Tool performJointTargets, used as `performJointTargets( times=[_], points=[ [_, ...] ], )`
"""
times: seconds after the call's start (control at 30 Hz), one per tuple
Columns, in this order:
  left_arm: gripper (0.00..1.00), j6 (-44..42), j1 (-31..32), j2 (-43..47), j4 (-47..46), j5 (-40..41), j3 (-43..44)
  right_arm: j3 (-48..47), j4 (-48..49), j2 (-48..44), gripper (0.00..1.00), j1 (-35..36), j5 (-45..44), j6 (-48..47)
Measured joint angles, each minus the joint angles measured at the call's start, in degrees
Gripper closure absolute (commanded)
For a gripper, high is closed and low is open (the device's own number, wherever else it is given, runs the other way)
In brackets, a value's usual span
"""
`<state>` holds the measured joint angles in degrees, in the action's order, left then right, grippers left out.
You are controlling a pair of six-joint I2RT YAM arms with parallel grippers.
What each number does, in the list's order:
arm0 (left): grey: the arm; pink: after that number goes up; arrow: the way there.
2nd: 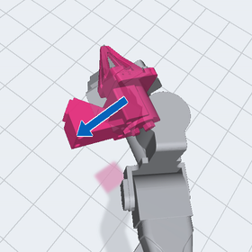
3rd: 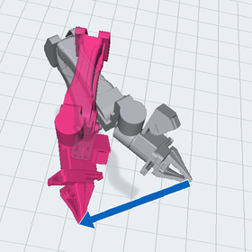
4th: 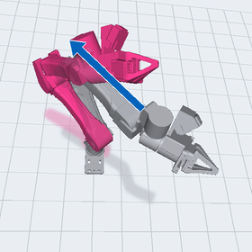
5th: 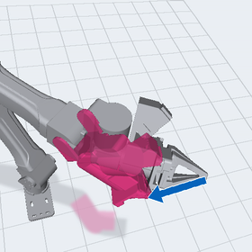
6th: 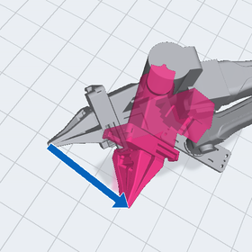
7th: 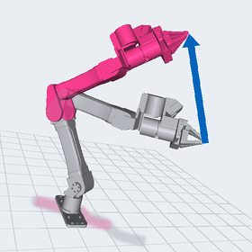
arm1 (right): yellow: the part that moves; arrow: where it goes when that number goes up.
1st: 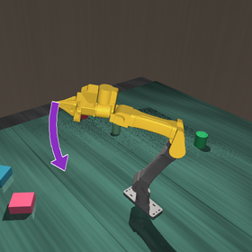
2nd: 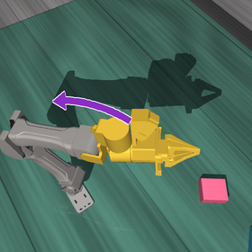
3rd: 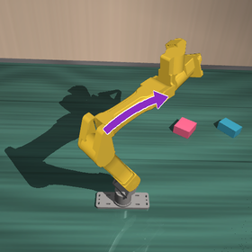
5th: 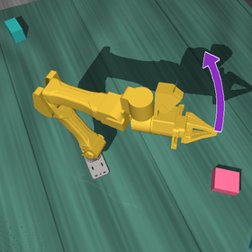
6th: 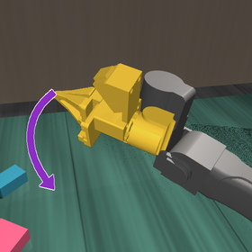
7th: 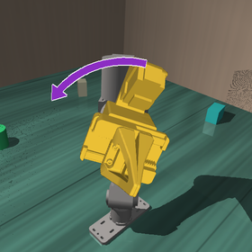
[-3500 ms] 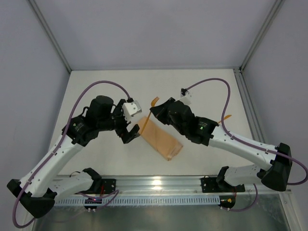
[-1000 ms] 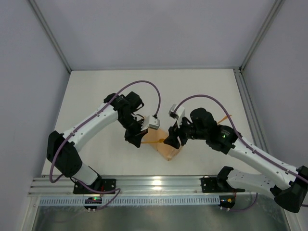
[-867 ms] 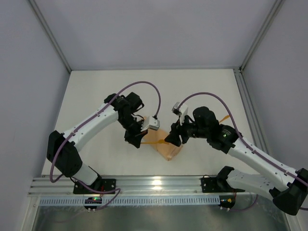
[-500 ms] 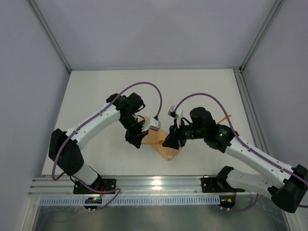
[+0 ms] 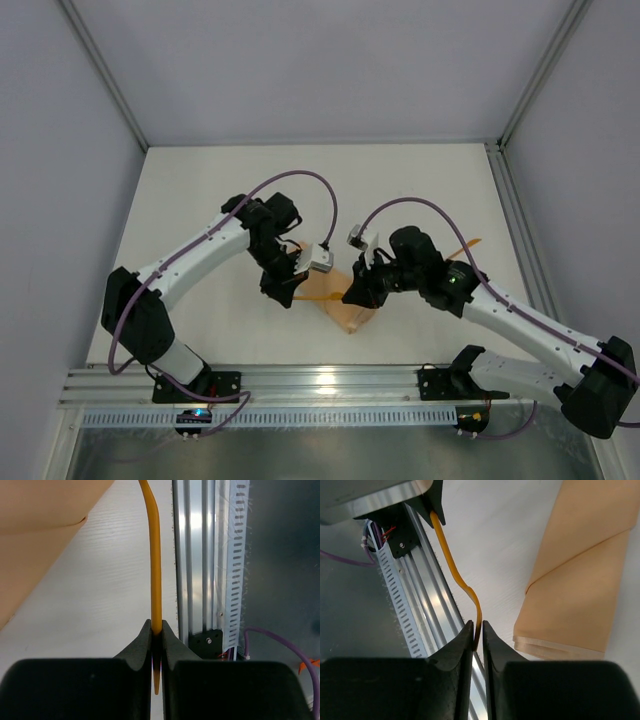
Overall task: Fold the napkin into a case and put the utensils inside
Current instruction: Pass from the left arm to the right, then insert the fork into the folded napkin.
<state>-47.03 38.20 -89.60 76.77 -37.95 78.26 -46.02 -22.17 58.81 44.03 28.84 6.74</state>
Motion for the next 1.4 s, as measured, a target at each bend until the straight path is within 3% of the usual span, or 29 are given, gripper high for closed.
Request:
performJointTargets(
  times=[0.1,0.2,0.23,0.27,0.3,0.57,0.63,0.67,0.73,0.9,1.0,1.03,1.07,1.13,1.27,1.4],
  points=[
    [1.00,0.02,0.00,-0.35,0.00,-0.22,0.00,0.76,0.48,-0.59,0.95,0.00,-0.15,0.72],
    [0.99,0.28,0.00,-1.20,0.26,-0.70,0.24,1.27,0.79,-1.14,0.97,-0.02,-1.05,1.55],
    [0.95,0.74,0.00,-1.53,0.37,-0.63,0.42,1.51,1.01,-1.18,0.97,0.00,-1.29,2.01],
    [0.78,1.53,0.00,-1.86,0.52,-0.59,0.59,2.01,1.42,-1.22,0.97,0.00,-1.51,2.71],
    [0.69,1.92,0.00,-2.14,0.59,-0.52,0.79,2.56,1.90,-1.22,0.97,-0.02,-1.73,3.48],
    [0.35,5.62,-0.98,-2.40,0.44,-1.33,1.86,6.99,3.34,-2.16,0.97,-2.23,-1.40,11.34],
    [0.24,6.36,-2.62,-2.38,0.42,-1.68,2.27,9.22,3.48,-3.04,0.97,-4.55,-1.07,13.35],
    [0.07,6.93,-3.65,-2.38,0.42,-1.79,2.40,10.43,3.45,-3.54,0.97,-5.79,-1.03,14.38],
    [0.01,8.31,-5.79,-2.36,0.42,-1.95,2.58,12.31,3.10,-4.70,0.97,-8.26,-1.05,16.44],
    [0.02,15.50,-13.38,-1.60,-2.99,0.42,2.64,15.72,1.57,-7.89,0.97,-13.46,-1.75,21.79],
    [0.23,21.62,-15.21,-0.42,-10.32,6.03,1.99,20.02,1.11,-10.34,0.97,-16.20,-2.58,25.57],
    [0.37,23.78,-15.17,-0.15,-13.00,8.02,1.62,21.68,0.96,-11.32,0.97,-16.90,-3.06,27.23],
    [0.41,26.05,-14.95,-0.11,-15.37,9.99,1.33,23.02,0.72,-12.22,0.97,-17.38,-3.54,28.85],
    [0.42,29.07,-14.32,-0.68,-20.00,13.70,0.55,25.03,0.17,-14.05,0.97,-17.90,-5.01,32.15],
    [0.30,32.46,-13.09,-3.67,-28.04,19.67,-2.21,26.25,0.39,-16.90,0.97,-17.97,-8.22,37.53],
    [0.29,34.95,-12.44,-8.22,-33.46,23.34,-3.91,27.74,2.08,-16.76,0.97,-18.01,-9.88,41.16]
  ],
)
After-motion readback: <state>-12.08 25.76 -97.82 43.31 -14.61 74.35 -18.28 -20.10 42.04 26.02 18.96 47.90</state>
